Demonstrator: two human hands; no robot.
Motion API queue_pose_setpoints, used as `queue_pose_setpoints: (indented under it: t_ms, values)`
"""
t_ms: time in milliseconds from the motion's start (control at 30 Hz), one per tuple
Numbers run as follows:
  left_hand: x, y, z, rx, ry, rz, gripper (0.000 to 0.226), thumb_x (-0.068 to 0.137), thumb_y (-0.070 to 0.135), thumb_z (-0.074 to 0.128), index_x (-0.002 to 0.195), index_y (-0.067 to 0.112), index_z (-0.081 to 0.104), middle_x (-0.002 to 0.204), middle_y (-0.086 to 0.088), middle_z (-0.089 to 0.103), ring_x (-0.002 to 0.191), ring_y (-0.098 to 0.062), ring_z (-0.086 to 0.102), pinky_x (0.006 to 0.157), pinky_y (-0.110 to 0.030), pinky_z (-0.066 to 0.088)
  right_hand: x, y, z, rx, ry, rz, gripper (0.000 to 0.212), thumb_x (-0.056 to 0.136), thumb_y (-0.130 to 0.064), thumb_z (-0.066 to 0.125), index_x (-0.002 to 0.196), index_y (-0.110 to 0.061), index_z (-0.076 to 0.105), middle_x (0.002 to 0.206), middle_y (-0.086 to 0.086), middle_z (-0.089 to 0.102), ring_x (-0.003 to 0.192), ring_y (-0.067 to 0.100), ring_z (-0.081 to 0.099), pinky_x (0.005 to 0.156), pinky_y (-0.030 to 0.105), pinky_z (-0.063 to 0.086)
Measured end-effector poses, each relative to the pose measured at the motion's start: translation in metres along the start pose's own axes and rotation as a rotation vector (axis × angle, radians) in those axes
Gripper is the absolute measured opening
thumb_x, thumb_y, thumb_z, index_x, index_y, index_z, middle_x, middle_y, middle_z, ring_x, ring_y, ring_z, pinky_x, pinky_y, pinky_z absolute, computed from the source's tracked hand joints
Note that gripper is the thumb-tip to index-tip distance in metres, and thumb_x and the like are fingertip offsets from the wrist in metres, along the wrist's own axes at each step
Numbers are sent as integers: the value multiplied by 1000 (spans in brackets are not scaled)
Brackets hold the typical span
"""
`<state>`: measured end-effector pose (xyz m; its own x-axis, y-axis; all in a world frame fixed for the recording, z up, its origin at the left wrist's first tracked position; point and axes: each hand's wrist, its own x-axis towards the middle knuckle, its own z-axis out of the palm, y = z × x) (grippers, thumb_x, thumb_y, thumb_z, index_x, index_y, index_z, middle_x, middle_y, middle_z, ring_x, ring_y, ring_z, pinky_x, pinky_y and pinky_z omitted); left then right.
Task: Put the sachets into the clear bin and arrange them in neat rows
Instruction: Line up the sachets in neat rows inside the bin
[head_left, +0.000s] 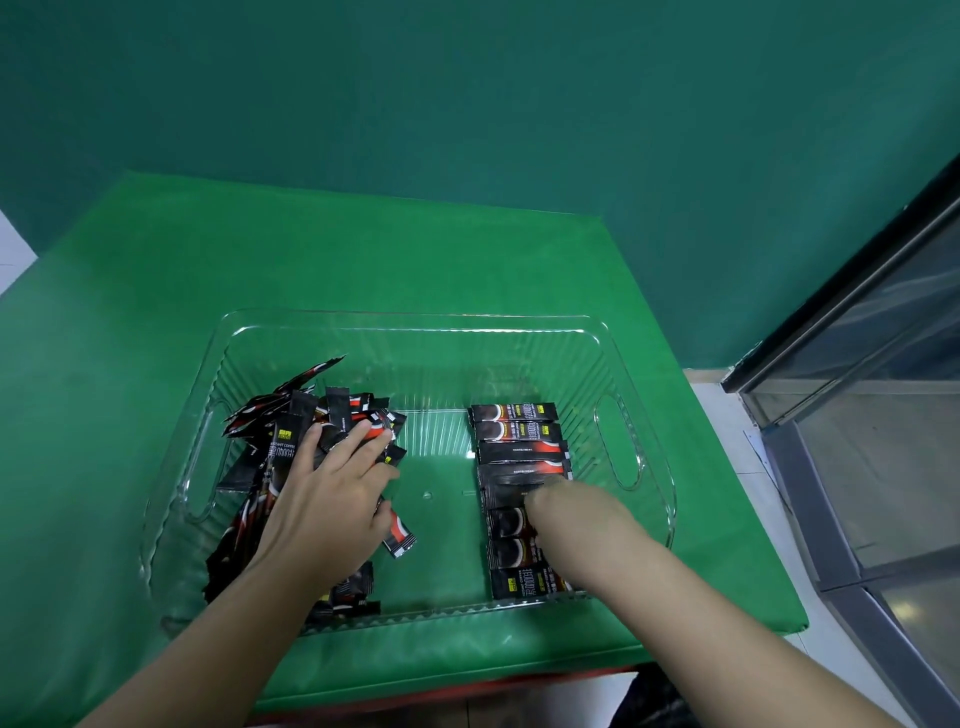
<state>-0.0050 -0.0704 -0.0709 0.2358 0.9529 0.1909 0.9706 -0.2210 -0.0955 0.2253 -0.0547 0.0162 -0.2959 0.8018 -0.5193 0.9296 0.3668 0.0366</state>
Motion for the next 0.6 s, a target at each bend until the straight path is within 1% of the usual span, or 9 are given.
queue_pose_setpoints:
  t_ms: [33,100,200,300,400,467,500,567,600]
  values:
    - [0,0,0,1,-1,1,28,66,37,73,93,28,74,126,-3,63,125,-20,54,106,-50,16,-1,0,4,20,48,-39,41,81,13,45,116,-5,56,115,14,53,103,28,56,79,37,49]
    - [0,0,1,0,1,2,28,66,37,71,93,28,74,126,-3,63,125,-20,54,106,-50,16,-1,-2,13,78,89,-155,51,81,11,45,123,-16,55,117,10,49,106,27,54,82,37,49]
    - [-1,0,2,-3,2,-3,28,68,37,65,93,27,74,126,-3,63,125,-20,53,106,-50,16,-1,-6,22,159,8,-251,62,85,7,42,131,-33,51,108,2,40,106,23,49,86,35,47]
    - [-1,0,2,-11,3,-8,30,69,37,59,93,27,74,126,-3,63,125,-21,54,106,-51,16,1,-4,25,156,-69,-229,70,82,9,39,136,-35,46,102,-1,31,108,21,47,86,33,45]
    - [0,0,2,-17,6,-6,30,69,37,58,93,27,74,126,-3,63,125,-21,53,106,-51,16,1,1,27,193,-54,-219,72,81,10,39,138,-35,44,104,-2,32,113,21,47,91,31,43]
    - [0,0,3,-21,9,-6,31,69,37,58,93,27,74,126,-3,63,125,-21,53,106,-51,16,1,3,29,241,23,-227,74,81,10,39,139,-36,42,108,-1,39,112,21,48,94,30,43]
    - [0,0,3,-20,10,-6,31,68,37,59,93,27,74,126,-3,63,125,-21,54,106,-51,16,2,5,29,247,98,-220,73,82,9,40,139,-35,42,111,0,43,112,22,48,95,30,42]
    - [0,0,3,-23,11,-6,31,68,37,59,93,27,74,126,-3,63,125,-21,54,106,-50,16,4,11,31,206,266,-174,64,85,5,43,140,-26,42,120,4,46,116,23,45,99,30,39]
    - [0,0,3,-24,9,-6,31,68,37,59,93,27,74,126,-3,63,125,-21,54,106,-50,17,5,14,33,180,309,-136,60,85,4,44,139,-21,41,124,5,45,118,23,42,101,30,38]
